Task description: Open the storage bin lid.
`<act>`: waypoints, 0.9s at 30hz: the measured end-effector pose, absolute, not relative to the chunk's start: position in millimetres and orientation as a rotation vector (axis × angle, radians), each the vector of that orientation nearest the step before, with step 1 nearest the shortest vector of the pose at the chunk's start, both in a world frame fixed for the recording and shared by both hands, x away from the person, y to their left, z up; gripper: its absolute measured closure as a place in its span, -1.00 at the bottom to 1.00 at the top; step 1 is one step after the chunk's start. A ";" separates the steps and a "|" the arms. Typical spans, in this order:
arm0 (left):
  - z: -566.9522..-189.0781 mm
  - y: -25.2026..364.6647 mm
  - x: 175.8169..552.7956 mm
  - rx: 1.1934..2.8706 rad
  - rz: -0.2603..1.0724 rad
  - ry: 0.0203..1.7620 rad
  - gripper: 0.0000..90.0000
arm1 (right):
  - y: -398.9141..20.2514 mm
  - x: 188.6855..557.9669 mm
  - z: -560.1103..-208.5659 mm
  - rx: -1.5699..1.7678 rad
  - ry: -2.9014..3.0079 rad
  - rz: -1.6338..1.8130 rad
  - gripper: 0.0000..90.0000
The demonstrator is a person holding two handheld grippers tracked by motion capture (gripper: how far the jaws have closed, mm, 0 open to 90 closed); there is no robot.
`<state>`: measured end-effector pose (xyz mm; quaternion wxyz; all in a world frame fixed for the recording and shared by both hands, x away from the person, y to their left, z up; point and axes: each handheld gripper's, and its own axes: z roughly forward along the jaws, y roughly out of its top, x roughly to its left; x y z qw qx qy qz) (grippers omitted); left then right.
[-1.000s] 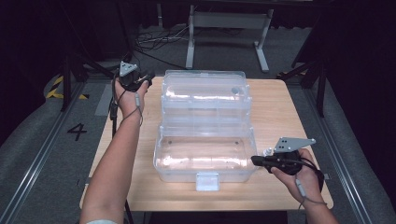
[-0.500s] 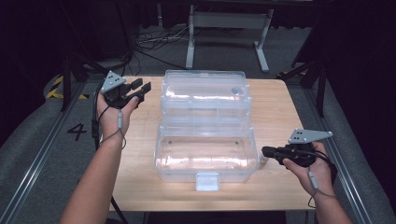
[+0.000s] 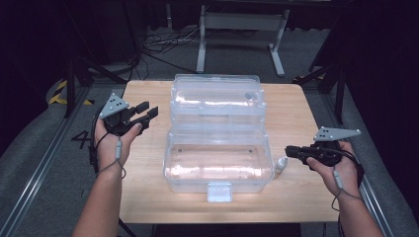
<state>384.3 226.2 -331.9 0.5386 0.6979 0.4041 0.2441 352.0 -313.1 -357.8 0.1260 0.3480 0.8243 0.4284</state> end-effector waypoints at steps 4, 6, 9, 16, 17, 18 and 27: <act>-332.4 230.6 380.7 1.684 0.580 0.976 0.28 | -318.8 356.0 -355.1 1.034 2.397 1.231 0.83; -332.4 232.5 378.5 1.696 0.581 0.980 0.27 | -320.6 357.8 -352.9 1.038 2.405 1.211 0.81; -332.1 235.7 374.4 1.706 0.574 0.981 0.27 | -322.3 361.7 -348.3 1.039 2.423 1.172 0.77; -329.8 240.4 361.4 1.723 0.571 0.992 0.27 | -322.4 375.7 -342.6 1.033 2.507 1.073 0.66; -329.5 240.9 359.0 1.721 0.565 0.990 0.27 | -321.8 378.4 -341.5 1.031 2.528 1.055 0.65; -329.5 240.9 359.0 1.721 0.565 0.990 0.26 | -321.1 381.1 -340.2 1.024 2.546 1.033 0.65; -332.1 248.8 351.2 1.757 0.550 1.035 0.23 | -311.8 400.5 -333.0 0.980 2.659 0.897 0.58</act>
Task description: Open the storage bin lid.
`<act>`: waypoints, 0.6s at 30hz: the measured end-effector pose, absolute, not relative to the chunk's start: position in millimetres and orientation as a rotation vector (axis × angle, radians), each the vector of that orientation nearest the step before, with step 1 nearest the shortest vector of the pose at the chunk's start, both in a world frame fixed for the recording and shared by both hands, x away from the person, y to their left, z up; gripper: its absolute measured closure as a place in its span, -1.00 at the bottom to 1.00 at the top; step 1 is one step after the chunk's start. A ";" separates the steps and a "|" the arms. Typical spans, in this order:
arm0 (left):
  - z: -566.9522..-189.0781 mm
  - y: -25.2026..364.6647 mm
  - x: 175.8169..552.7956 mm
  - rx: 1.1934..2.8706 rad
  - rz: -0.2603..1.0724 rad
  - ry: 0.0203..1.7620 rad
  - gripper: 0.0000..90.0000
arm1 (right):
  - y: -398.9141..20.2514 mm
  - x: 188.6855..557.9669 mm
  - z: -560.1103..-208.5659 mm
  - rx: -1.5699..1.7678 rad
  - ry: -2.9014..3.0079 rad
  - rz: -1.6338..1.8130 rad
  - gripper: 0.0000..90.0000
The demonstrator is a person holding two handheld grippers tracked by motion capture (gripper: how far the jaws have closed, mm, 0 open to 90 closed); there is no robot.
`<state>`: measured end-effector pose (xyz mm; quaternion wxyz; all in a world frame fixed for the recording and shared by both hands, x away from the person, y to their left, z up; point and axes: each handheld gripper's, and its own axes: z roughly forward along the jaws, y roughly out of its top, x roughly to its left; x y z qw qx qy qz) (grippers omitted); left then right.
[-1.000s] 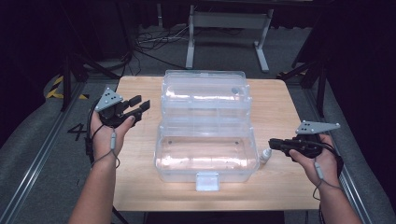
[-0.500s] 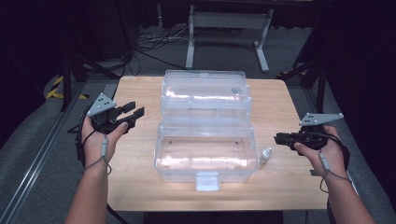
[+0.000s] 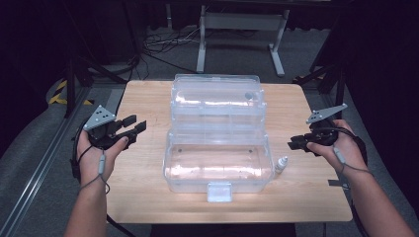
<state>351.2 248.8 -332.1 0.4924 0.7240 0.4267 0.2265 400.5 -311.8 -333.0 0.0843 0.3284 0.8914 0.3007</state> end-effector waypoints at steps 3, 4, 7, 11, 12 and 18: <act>-332.7 249.7 351.2 1.763 0.540 1.044 0.19 | -307.2 406.0 -331.2 0.955 2.697 0.847 0.56; -332.9 250.2 351.3 1.769 0.527 1.043 0.18 | -306.2 407.3 -331.0 0.948 2.703 0.834 0.56; -333.4 249.9 351.6 1.770 0.521 1.043 0.17 | -303.9 410.6 -330.5 0.935 2.723 0.798 0.55; -334.0 249.2 351.7 1.794 0.512 1.036 0.16 | -298.5 418.4 -332.8 0.900 2.798 0.698 0.50; -333.9 249.1 351.4 1.798 0.512 1.034 0.16 | -297.7 419.5 -333.5 0.892 2.806 0.679 0.49; -333.2 248.2 349.7 1.807 0.507 1.032 0.14 | -292.5 422.8 -336.8 0.840 2.853 0.570 0.45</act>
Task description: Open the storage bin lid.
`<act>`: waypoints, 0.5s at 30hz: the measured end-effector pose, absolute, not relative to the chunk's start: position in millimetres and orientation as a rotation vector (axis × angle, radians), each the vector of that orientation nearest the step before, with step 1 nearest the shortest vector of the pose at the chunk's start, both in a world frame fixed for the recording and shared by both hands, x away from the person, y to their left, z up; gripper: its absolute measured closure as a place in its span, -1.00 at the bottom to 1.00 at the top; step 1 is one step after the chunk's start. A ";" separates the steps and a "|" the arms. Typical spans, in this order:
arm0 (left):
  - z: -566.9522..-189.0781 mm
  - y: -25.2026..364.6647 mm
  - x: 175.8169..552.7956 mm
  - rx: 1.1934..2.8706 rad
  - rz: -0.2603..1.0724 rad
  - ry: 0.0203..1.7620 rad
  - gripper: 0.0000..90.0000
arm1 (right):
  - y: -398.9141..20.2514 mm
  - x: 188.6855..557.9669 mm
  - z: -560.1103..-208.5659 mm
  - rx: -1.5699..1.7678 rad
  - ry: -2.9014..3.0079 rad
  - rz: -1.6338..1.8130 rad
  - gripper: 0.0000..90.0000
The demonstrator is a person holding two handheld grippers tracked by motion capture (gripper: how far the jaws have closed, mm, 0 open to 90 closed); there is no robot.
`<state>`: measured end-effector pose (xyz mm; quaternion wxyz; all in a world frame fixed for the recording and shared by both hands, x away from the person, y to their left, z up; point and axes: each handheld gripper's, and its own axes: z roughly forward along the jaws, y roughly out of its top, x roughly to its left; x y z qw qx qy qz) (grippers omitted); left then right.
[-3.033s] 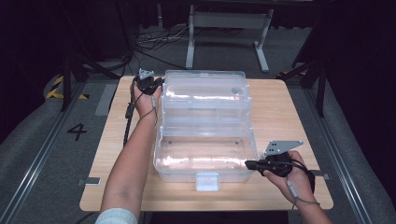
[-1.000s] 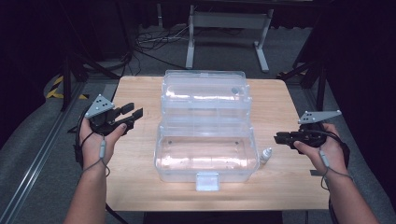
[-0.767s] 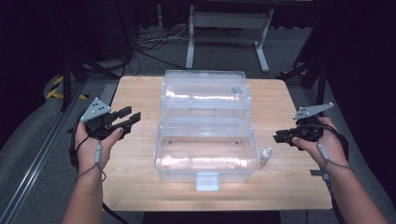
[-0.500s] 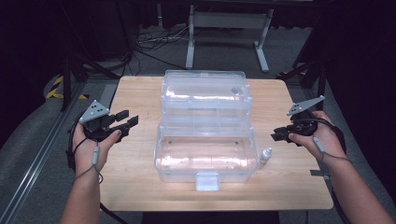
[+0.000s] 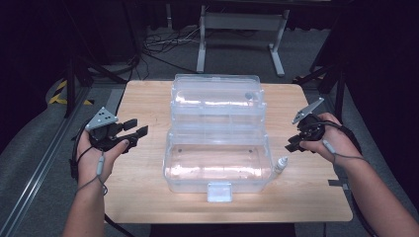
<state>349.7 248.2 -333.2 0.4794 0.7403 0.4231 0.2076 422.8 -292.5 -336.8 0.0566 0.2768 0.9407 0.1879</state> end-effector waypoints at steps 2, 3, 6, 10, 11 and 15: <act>-333.1 248.7 349.6 1.811 0.505 1.034 0.14 | -290.6 423.6 -338.4 0.823 2.867 0.537 0.44; -333.1 248.8 349.6 1.812 0.505 1.035 0.14 | -289.6 424.3 -339.3 0.806 2.878 0.509 0.42; -333.0 249.6 349.4 1.820 0.501 1.033 0.13 | -286.3 425.2 -341.8 0.780 2.904 0.460 0.40; -333.2 250.3 349.4 1.824 0.498 1.034 0.12 | -281.9 426.7 -345.2 0.743 2.934 0.398 0.37; -333.0 250.6 349.2 1.824 0.498 1.034 0.12 | -280.9 427.3 -346.3 0.731 2.940 0.384 0.35; -332.6 251.7 348.6 1.826 0.496 1.036 0.11 | -276.2 428.0 -351.1 0.698 2.963 0.330 0.31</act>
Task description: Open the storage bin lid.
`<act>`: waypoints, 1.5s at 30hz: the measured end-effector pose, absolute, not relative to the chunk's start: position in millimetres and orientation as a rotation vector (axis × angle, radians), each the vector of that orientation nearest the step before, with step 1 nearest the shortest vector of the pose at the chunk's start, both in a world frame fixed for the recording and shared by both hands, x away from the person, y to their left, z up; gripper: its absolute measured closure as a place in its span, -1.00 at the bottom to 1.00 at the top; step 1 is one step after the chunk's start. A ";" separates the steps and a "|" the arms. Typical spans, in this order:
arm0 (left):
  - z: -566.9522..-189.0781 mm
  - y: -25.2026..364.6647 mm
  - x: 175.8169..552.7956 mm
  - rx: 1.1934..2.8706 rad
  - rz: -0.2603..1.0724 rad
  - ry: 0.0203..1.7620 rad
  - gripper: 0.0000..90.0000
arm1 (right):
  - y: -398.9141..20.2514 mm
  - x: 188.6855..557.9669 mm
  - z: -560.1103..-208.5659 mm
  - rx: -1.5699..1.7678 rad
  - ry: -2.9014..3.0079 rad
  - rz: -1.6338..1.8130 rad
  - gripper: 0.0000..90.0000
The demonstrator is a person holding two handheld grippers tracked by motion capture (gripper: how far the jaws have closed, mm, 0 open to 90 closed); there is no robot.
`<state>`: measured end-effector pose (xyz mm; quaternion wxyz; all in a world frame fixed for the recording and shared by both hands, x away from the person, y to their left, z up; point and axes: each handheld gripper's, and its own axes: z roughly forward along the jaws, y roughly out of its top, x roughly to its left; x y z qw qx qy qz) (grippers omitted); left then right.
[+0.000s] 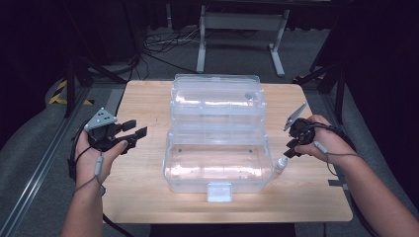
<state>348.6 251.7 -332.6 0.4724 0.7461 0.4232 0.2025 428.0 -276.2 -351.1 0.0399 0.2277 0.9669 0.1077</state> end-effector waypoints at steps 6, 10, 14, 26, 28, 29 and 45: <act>-332.8 252.5 348.3 1.827 0.495 1.038 0.11 | -270.2 428.7 -360.2 0.676 2.991 0.280 0.22; -332.9 252.8 348.2 1.825 0.493 1.040 0.11 | -267.4 429.0 -366.5 0.665 3.003 0.246 0.19; -332.6 253.4 347.7 1.826 0.491 1.041 0.11 | -266.0 430.5 -373.0 0.646 3.016 0.199 0.18; -333.4 255.4 347.4 1.827 0.487 1.048 0.10 | -262.5 433.3 -392.2 0.623 3.039 0.141 0.20; -333.5 255.9 347.3 1.825 0.486 1.050 0.10 | -262.0 433.7 -395.5 0.608 3.044 0.130 0.24; -333.6 256.1 347.2 1.823 0.485 1.052 0.10 | -261.6 433.5 -397.1 0.609 3.045 0.129 0.25; -333.5 258.6 346.5 1.819 0.485 1.058 0.10 | -259.3 431.8 -394.3 0.601 3.046 0.123 0.59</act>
